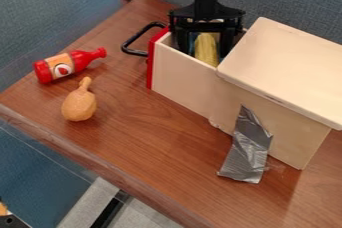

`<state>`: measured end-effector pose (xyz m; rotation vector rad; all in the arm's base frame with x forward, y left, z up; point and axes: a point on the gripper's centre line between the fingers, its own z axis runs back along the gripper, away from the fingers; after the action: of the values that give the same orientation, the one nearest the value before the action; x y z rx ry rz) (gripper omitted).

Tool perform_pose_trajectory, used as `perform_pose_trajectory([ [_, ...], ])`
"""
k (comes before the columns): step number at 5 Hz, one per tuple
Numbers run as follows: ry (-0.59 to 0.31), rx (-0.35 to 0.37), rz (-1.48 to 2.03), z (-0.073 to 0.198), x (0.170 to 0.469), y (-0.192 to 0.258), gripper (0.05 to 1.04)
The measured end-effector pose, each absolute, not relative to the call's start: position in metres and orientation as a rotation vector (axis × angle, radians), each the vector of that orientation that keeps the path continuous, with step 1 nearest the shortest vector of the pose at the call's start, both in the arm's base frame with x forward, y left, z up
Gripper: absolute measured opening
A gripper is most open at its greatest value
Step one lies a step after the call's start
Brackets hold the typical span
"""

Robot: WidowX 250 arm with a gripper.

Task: Pick up corn from inside the drawer and place it on the table to the right of the chicken

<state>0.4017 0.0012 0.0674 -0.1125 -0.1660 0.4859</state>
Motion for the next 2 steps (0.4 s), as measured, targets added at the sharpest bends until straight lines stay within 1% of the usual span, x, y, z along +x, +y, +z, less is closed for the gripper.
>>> perform_pose_trajectory([
  [1, -0.162, -0.125, 0.533, 0.0647, 0.4003, 0.0056, 0.684],
  [2, -0.163, -0.125, 0.525, 0.0654, 0.4007, 0.0066, 0.494],
])
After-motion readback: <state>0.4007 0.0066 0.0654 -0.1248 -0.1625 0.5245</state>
